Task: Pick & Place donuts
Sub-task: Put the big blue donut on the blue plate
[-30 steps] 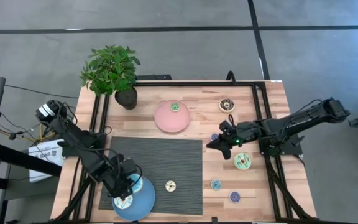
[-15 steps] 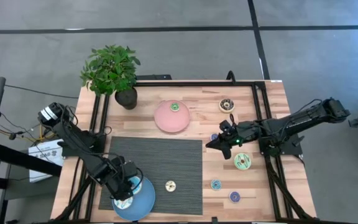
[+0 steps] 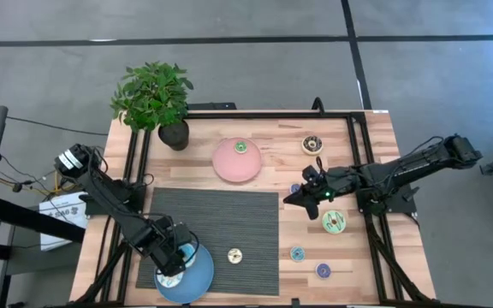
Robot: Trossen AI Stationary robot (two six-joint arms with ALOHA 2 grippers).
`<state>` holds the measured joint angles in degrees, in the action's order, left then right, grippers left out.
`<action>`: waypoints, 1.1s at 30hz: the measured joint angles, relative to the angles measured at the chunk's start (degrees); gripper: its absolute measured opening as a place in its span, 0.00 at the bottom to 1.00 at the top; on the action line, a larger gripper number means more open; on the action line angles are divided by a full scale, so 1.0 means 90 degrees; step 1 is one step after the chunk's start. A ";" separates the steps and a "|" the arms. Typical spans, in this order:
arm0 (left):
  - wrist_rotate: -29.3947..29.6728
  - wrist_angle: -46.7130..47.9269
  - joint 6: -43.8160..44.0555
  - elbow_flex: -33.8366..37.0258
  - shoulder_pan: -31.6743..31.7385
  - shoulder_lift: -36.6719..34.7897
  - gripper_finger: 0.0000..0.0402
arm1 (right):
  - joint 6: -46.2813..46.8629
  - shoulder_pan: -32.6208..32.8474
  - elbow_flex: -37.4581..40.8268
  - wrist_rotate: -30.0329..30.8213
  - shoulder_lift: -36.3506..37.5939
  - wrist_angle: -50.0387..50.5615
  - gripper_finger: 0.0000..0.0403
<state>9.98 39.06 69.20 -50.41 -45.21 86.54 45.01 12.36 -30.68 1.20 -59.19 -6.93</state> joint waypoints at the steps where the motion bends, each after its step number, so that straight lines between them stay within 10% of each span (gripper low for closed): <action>1: -0.0043 -0.0006 0.0002 0.0000 0.0000 -0.0015 0.35 | 0.0000 0.0008 0.0000 0.0000 0.0001 0.0001 0.00; 33: -0.0540 0.0007 0.0449 -0.0005 0.0034 -0.0142 0.56 | 0.0000 0.0124 0.0000 0.0018 0.0001 0.0058 0.00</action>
<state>5.12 39.13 73.24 -50.46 -44.91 85.26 45.01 13.47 -30.68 1.37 -59.18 -6.42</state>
